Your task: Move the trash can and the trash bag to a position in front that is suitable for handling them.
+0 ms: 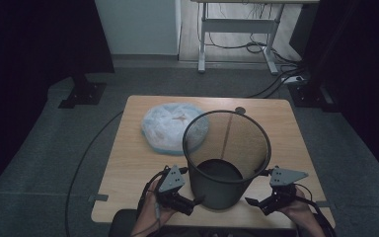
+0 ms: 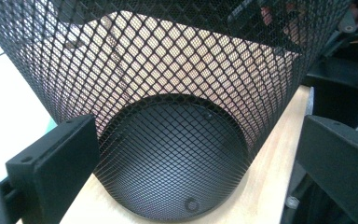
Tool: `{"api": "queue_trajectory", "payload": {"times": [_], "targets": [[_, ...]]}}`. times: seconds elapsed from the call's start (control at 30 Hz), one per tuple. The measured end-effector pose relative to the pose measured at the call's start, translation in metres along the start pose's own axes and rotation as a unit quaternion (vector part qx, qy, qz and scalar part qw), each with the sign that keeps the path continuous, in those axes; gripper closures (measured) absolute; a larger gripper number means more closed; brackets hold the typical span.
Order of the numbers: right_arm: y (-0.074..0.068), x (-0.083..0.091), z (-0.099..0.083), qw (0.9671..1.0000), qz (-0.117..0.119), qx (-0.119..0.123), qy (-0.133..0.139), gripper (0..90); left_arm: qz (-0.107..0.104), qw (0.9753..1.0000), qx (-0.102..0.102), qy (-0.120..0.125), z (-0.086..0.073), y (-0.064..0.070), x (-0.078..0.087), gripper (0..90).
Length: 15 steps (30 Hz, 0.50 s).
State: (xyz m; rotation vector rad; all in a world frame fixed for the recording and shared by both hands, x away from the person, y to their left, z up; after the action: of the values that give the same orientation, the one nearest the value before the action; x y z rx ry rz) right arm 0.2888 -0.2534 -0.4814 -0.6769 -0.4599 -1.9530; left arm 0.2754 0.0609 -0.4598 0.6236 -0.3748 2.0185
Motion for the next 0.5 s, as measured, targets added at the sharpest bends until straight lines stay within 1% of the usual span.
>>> {"api": "queue_trajectory", "payload": {"times": [0.07, 0.13, 0.17, 0.2, 0.23, 0.3, 0.37, 0.4, 0.43, 0.5], "targets": [[-0.005, 0.000, 0.001, 1.0000, 0.003, 0.002, 0.000, 0.0, -0.003, 1.0000, 0.003, 0.003, -0.003, 0.001, 0.004, 0.0], [-0.006, 0.000, 0.002, 1.0000, 0.008, 0.004, -0.004, 0.0, -0.007, 1.0000, 0.000, -0.005, -0.005, -0.001, 0.006, 0.0], [-0.005, 0.001, 0.002, 1.0000, 0.005, 0.005, -0.006, 0.0, 0.000, 1.0000, -0.002, -0.009, -0.006, -0.003, 0.007, 0.0], [-0.003, 0.003, 0.002, 0.9999, -0.002, 0.005, -0.009, 0.0, 0.013, 0.9998, -0.002, -0.014, -0.008, -0.007, 0.008, 0.0], [0.001, 0.005, 0.001, 0.9998, -0.014, 0.002, -0.015, 0.0, 0.024, 0.9996, 0.000, -0.017, -0.009, -0.013, 0.010, 0.0], [0.012, 0.010, -0.002, 0.9990, -0.039, -0.007, -0.019, 0.0, 0.043, 0.9989, 0.015, -0.016, -0.011, -0.029, 0.015, 0.0], [0.026, 0.014, -0.005, 0.9974, -0.066, -0.020, -0.021, 0.0, 0.067, 0.9970, 0.037, -0.011, -0.013, -0.049, 0.018, 0.0], [0.036, 0.016, -0.006, 0.9959, -0.083, -0.023, -0.025, 0.0, 0.074, 0.9962, 0.044, -0.010, -0.013, -0.055, 0.018, 0.0], [0.041, 0.016, -0.007, 0.9950, -0.092, -0.026, -0.027, 0.0, 0.082, 0.9952, 0.052, -0.009, -0.012, -0.062, 0.018, 0.0], [0.054, 0.016, -0.006, 0.9931, -0.107, -0.040, -0.026, 0.0, 0.092, 0.9935, 0.067, -0.012, -0.011, -0.076, 0.016, 0.0]]}}
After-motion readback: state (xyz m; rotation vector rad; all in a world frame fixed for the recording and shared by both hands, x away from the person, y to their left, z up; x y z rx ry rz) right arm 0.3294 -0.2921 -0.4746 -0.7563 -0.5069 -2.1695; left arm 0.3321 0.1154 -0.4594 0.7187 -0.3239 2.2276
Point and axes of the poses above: each handheld gripper's, and its own axes: x roughly backward along the jaws, z roughly out of its top, y roughly to its right, the point moved 3 cm from there along -x, roughly forward along the jaws, and after that the axes turned 9 degrees about -y, right-handed, at the moved point
